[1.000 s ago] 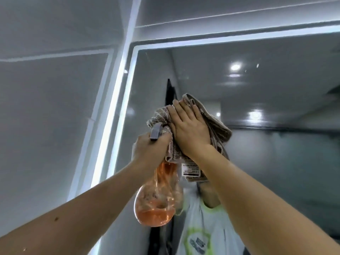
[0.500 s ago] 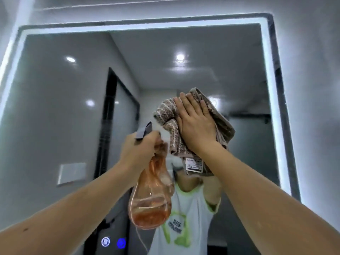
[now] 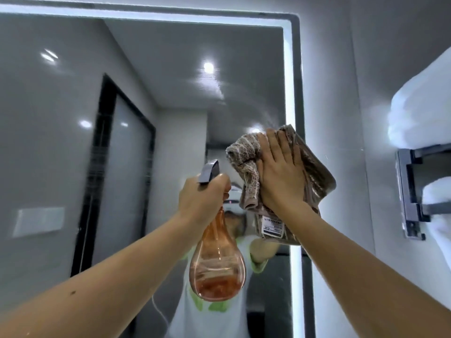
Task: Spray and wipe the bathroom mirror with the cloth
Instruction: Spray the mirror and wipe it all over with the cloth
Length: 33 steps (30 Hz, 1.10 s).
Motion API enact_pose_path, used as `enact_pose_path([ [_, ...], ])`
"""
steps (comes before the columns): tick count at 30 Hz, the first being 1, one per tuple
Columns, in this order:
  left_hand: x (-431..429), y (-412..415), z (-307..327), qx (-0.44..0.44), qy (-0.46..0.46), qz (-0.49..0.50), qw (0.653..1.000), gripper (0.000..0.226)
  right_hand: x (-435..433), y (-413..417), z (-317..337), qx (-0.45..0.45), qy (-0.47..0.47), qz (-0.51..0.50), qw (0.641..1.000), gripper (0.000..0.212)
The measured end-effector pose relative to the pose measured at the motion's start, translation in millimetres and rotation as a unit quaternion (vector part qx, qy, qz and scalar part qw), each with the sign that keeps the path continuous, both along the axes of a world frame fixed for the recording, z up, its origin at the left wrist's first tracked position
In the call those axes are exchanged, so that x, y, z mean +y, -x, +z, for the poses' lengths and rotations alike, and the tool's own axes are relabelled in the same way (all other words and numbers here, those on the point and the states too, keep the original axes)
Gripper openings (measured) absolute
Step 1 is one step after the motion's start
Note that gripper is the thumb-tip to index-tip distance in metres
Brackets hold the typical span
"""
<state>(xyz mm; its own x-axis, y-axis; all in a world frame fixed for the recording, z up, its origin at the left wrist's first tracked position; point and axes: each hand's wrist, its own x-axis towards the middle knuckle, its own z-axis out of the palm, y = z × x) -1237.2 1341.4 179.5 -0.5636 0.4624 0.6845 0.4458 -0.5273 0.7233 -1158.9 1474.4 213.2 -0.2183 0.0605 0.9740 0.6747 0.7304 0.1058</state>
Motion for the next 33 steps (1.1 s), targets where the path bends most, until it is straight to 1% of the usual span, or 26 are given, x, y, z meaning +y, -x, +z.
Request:
enact_pose_path([
  [2,-1,6,0,0.006,-0.001,0.003,1.0,0.014,-7,6,-2,0.016,0.022,0.009,1.0,0.066],
  [4,-8,19,3,0.006,-0.006,0.013,1.0,0.015,-18,19,-1,0.009,0.027,0.013,1.0,0.064],
  [8,-33,53,5,-0.026,-0.029,0.014,0.999,0.015,-56,65,-9,-0.016,-0.005,0.021,1.0,0.063],
  [10,-50,74,-1,-0.02,-0.04,0.033,0.998,0.014,-79,95,-18,-0.028,-0.02,0.036,0.999,0.064],
  [12,-72,106,-10,-0.021,-0.029,0.058,0.998,0.016,-101,127,-25,-0.031,-0.032,0.042,0.998,0.065],
  [14,-100,144,-19,-0.03,-0.02,0.068,0.997,0.017,-126,164,-29,-0.025,-0.043,0.036,0.998,0.062],
  [16,-134,184,-27,-0.025,-0.013,0.1,0.995,0.016,-156,206,-34,-0.019,-0.049,0.05,0.997,0.059],
  [17,-152,206,-31,-0.028,-0.021,0.117,0.992,0.018,-173,227,-37,-0.026,-0.051,0.057,0.997,0.058],
  [19,-191,247,-39,-0.044,-0.054,0.147,0.987,0.029,-206,271,-43,-0.037,-0.064,0.067,0.995,0.058],
  [20,-212,268,-44,-0.05,-0.062,0.168,0.983,0.031,-223,292,-46,-0.043,-0.07,0.071,0.994,0.058],
  [21,-233,288,-48,-0.049,-0.056,0.185,0.98,0.028,-240,314,-48,-0.049,-0.074,0.075,0.993,0.058],
  [24,-292,349,-58,-0.038,-0.034,0.241,0.969,0.017,-292,383,-46,-0.067,-0.098,0.085,0.989,0.054],
  [26,-327,383,-65,-0.03,-0.029,0.298,0.954,0.016,-327,430,-42,-0.071,-0.114,0.091,0.987,0.052],
  [28,-354,407,-73,-0.005,-0.026,0.343,0.939,0.014,-359,469,-38,-0.064,-0.126,0.11,0.984,0.05],
  [31,-375,429,-84,0.056,-0.023,0.374,0.925,0.027,-390,510,-34,-0.075,-0.138,0.135,0.978,0.051],
  [32,-377,434,-85,0.064,-0.02,0.376,0.924,0.031,-396,518,-32,-0.074,-0.137,0.147,0.977,0.052],
  [33,-380,438,-85,0.054,-0.02,0.37,0.927,0.033,-400,523,-31,-0.07,-0.137,0.158,0.975,0.052],
])
